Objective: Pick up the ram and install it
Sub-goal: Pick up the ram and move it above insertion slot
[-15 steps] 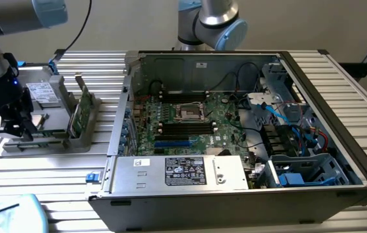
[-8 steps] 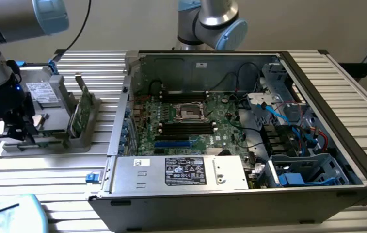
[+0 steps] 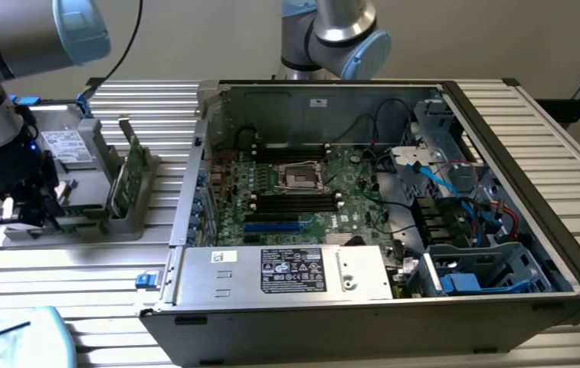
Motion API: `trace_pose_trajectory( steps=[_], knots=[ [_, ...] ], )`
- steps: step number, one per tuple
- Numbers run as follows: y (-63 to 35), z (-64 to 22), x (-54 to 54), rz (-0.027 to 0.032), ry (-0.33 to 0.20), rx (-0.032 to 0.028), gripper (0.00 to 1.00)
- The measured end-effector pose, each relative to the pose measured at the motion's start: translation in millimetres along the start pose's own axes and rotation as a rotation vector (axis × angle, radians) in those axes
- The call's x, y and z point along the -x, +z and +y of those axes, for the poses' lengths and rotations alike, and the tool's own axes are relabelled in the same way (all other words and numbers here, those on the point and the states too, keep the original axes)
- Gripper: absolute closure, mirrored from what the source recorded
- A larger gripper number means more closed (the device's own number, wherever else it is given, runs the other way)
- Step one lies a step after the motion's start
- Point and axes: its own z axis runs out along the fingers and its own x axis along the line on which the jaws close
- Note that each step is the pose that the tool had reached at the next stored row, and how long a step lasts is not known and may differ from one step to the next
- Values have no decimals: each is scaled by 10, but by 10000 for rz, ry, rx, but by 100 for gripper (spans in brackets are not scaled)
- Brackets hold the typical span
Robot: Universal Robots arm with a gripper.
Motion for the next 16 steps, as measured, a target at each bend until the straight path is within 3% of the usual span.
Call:
trace_pose_trajectory(
  steps=[13, 16],
  knots=[
    [236, 23, -3, -26, -5, -4, 64],
    [239, 24, -3, -25, -5, -2, 64]
  ],
)
